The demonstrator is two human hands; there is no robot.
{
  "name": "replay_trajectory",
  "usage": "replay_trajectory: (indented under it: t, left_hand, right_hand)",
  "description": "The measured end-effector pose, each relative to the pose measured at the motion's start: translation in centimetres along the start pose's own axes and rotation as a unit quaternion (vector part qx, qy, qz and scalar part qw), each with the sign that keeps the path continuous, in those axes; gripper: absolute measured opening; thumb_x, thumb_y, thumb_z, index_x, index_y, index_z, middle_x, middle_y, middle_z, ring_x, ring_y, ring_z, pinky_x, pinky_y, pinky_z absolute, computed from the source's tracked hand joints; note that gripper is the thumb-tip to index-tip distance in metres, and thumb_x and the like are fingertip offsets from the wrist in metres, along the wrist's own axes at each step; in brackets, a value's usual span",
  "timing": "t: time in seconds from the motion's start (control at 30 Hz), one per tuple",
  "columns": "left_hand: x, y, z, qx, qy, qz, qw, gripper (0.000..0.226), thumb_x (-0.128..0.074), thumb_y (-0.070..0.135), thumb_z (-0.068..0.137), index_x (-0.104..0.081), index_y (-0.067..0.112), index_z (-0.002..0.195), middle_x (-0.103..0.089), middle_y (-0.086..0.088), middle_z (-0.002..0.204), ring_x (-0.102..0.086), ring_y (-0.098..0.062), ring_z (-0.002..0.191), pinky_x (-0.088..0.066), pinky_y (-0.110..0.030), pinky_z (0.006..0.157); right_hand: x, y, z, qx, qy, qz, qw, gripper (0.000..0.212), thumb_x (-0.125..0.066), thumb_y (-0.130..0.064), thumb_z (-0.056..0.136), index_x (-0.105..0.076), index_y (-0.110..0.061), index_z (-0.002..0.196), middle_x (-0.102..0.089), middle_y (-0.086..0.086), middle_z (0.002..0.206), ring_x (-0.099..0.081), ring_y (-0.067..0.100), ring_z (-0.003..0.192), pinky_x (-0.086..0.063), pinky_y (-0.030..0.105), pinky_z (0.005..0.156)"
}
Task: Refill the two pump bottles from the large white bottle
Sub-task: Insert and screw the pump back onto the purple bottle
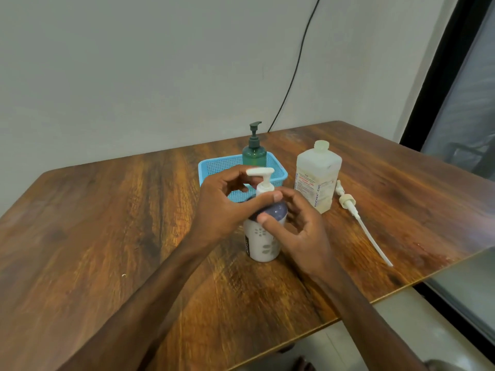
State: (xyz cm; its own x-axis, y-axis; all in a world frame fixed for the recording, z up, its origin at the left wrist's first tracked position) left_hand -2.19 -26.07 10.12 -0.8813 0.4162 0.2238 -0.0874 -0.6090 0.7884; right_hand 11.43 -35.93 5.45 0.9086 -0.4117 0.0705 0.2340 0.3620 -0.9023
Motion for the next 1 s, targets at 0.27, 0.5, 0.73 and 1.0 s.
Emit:
replay_trajectory:
  t: [0.27,0.5,0.73,1.0]
  left_hand:
    - [-1.1,-0.6,-1.2,0.039,-0.051,-0.070,0.995,0.030,-0.059,0.003,0.100,-0.071,0.025,0.116,-0.078,0.026,0.112,-0.071,0.002,0.115,-0.055,-0.014,0.090]
    - [-3.2,-0.4,-0.9,0.042,-0.085,-0.035,0.995,0.038,-0.069,0.020,0.102,-0.062,0.016,0.139,-0.074,0.004,0.135,-0.068,-0.011,0.128,-0.056,-0.038,0.110]
    - [-1.0,-1.5,-0.8,0.041,0.016,0.000,0.999,0.058,-0.086,0.050,0.074,-0.063,0.030,0.123,-0.072,0.013,0.115,-0.069,-0.013,0.109,-0.061,-0.032,0.091]
    - [0.5,-1.8,-1.1,0.052,-0.031,-0.025,0.998,0.055,-0.082,0.033,0.086,-0.062,0.019,0.136,-0.080,0.005,0.120,-0.074,-0.016,0.119,-0.060,-0.044,0.102]
  right_hand:
    - [-0.2,0.4,-0.1,0.001,-0.010,0.012,1.000,0.057,-0.076,-0.024,0.087,-0.052,-0.025,0.139,-0.064,-0.011,0.133,-0.062,0.011,0.124,-0.056,0.032,0.098]
    - [-0.6,0.3,-0.1,0.019,-0.015,-0.006,1.000,0.048,-0.068,-0.027,0.090,-0.053,-0.016,0.134,-0.065,-0.019,0.125,-0.062,0.003,0.120,-0.055,0.022,0.094]
    - [-0.4,0.8,0.0,0.014,-0.013,0.026,0.999,0.052,-0.073,-0.024,0.086,-0.055,-0.018,0.134,-0.067,-0.007,0.127,-0.065,0.014,0.119,-0.058,0.032,0.094]
    - [-0.4,0.8,-0.1,0.000,-0.010,0.009,1.000,0.052,-0.076,-0.030,0.086,-0.054,-0.031,0.133,-0.065,-0.017,0.128,-0.063,0.009,0.120,-0.057,0.034,0.096]
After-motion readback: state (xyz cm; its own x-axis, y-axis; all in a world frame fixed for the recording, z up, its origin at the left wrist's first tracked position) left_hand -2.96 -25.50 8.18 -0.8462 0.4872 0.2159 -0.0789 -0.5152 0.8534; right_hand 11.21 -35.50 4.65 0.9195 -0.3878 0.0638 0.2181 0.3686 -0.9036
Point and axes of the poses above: each hand's wrist, its own z-axis towards the middle knuckle, its own x-axis out of the back of the hand, y = z × x, the point moved 3 cm from there along z, towards the middle knuckle
